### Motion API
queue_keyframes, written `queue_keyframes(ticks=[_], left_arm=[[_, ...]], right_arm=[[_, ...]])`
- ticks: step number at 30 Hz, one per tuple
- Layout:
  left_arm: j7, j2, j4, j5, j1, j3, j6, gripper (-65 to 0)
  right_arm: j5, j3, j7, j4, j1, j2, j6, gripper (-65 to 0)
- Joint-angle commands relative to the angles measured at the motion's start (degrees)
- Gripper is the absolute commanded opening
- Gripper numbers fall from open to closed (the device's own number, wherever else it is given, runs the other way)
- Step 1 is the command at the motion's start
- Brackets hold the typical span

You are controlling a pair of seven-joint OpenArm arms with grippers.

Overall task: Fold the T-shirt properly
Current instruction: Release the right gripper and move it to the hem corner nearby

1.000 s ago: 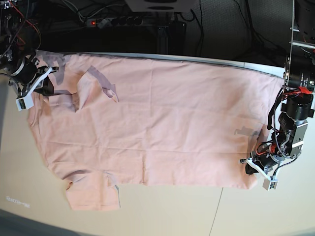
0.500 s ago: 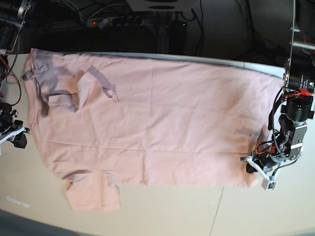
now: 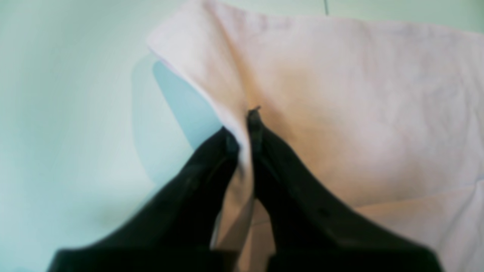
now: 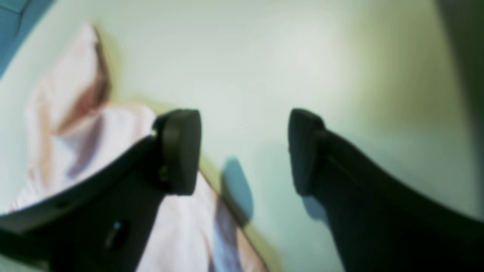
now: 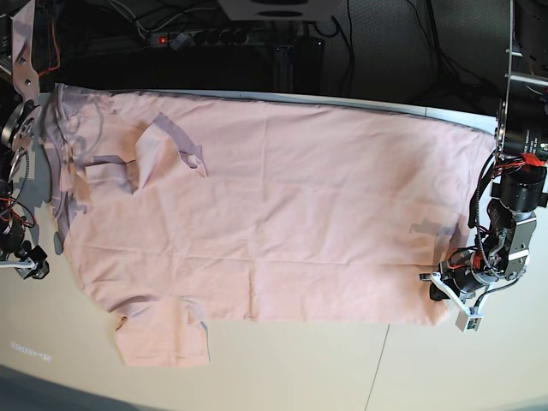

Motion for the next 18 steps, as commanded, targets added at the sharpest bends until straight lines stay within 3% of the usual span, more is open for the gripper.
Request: queue_keyframes(ticks=[1, 7, 18], left_arm=[[0.9, -0.7, 0.6, 0.2, -1.5, -0.2, -1.1, -65.0], [0.9, -0.6, 0.7, 0.0, -1.6, -0.2, -1.1, -65.0], [0.9, -0.6, 0.7, 0.1, -1.6, -0.2, -1.4, -65.0]], right_arm=[[0.7, 0.2, 1.3, -0.6, 1.9, 1.2, 1.0, -28.1], [-1.2, 0.2, 1.3, -3.9, 1.9, -1.3, 2.3, -28.1], [-6.6, -2.9, 1.4, -3.4, 3.6, -9.7, 4.2, -28.1]])
